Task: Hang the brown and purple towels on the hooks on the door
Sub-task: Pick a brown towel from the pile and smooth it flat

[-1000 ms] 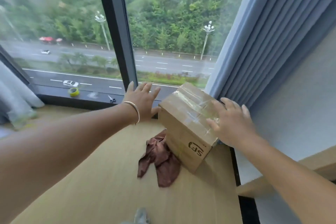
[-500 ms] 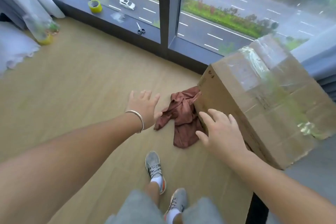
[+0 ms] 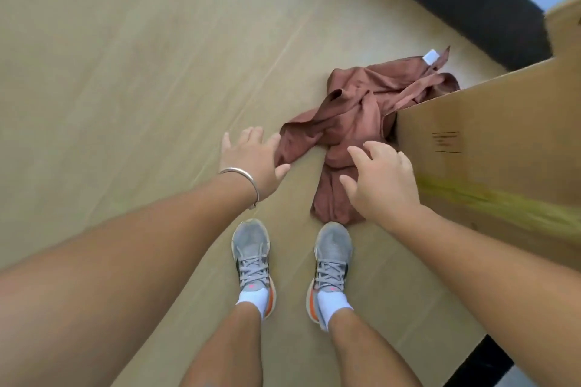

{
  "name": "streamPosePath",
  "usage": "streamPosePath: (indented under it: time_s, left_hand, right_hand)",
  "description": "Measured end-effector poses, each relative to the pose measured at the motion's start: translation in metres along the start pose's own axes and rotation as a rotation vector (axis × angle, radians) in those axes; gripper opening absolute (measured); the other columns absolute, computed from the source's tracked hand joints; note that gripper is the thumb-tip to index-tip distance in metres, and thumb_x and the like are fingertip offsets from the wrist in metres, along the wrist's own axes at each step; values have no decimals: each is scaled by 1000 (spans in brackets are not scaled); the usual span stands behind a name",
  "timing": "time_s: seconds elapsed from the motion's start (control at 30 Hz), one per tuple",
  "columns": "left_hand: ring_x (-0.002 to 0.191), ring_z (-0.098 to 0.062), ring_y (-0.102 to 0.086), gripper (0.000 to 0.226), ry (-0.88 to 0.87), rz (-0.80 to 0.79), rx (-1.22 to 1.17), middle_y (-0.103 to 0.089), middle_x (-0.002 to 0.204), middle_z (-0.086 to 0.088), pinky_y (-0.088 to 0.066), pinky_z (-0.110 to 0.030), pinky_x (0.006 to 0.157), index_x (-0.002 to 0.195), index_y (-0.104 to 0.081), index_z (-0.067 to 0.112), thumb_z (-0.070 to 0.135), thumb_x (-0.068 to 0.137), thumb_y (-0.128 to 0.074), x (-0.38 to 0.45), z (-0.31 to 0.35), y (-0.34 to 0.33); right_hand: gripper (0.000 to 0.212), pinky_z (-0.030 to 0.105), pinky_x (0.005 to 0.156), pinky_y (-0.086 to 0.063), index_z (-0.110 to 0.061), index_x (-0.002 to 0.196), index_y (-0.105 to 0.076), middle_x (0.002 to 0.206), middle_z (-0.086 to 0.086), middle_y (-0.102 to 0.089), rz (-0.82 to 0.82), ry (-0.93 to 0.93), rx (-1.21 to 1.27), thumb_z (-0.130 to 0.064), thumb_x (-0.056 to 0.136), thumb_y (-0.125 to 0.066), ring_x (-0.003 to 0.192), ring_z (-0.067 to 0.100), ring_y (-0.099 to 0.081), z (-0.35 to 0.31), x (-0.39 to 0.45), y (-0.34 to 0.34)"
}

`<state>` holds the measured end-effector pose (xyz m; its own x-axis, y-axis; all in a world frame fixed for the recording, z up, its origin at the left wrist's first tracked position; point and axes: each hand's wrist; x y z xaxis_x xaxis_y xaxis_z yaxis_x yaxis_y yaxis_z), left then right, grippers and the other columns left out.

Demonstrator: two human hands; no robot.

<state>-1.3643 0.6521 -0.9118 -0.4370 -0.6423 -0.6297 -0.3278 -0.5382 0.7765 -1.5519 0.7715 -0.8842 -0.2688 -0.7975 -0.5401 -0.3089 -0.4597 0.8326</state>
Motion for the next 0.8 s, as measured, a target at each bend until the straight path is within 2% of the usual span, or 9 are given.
streamPosePath:
  time_s: [0.17,0.27,0.37,0.47,0.53,0.63,0.7,0.8]
  left_hand:
    - [144,-21,-14,55,26,-73,-3,-24,154,-5,-12,-57,113,133,-44,31,63,89,-39,68,5,-88]
    - [145,-20,-11,54,1,-13,-29,-18,157,-4,-14,-55,113,132,-47,34,63,86,-47,106,10,-130]
    - [145,-21,-10,52,-25,42,-19,-19,157,-3,-16,-55,114,127,-55,33,59,82,-59,141,15,-165]
    - [144,-21,-13,38,-26,70,-45,-26,154,-1,-16,-55,114,118,-64,29,44,83,-66,164,16,-190]
    - [142,-20,-18,26,-40,113,-74,-34,149,1,-18,-53,113,111,-69,26,31,87,-64,174,17,-198]
    - [138,-19,-25,19,-69,120,-74,-43,140,2,-21,-50,112,104,-71,26,24,88,-61,177,13,-194]
    - [134,-19,-30,18,-62,112,-96,-47,134,2,-23,-50,111,102,-72,25,24,87,-63,172,5,-182]
    - [129,-18,-35,15,-36,155,-157,-49,128,3,-25,-45,110,99,-72,26,27,85,-65,154,-13,-153]
  right_hand:
    - [48,47,109,-28,-16,131,-55,138,11,-47,70,33,1,-40,89,-59,133,27,-36,13,67,-83]
    - [43,46,106,-32,-15,126,-60,132,11,-52,177,51,58,-32,87,-65,129,29,-41,28,110,-112]
    - [52,51,108,-30,-15,129,-56,136,15,-47,278,131,-13,-25,81,-72,132,32,-38,43,158,-130]
    - [58,54,114,-20,-15,128,-56,142,17,-42,253,185,-149,-29,75,-76,138,35,-29,53,195,-142]
    - [42,53,115,-15,-14,112,-64,136,15,-47,220,202,-218,-30,75,-75,138,35,-29,58,206,-147]
    - [22,51,113,-19,-15,95,-70,118,9,-57,195,212,-277,-29,79,-69,129,33,-38,61,204,-144]
    - [20,50,112,-22,-15,94,-70,110,9,-59,172,213,-293,-29,81,-65,123,33,-43,59,194,-136]
    - [23,48,113,-19,-14,99,-68,112,8,-58,127,190,-294,-29,85,-59,125,31,-41,50,173,-117]
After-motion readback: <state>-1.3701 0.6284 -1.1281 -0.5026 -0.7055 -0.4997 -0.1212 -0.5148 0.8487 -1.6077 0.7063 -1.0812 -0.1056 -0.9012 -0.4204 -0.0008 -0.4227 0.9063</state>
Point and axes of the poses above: each hand's wrist, its own x-axis towards the middle knuckle, its own y-axis out of the back of the hand, z = x × y
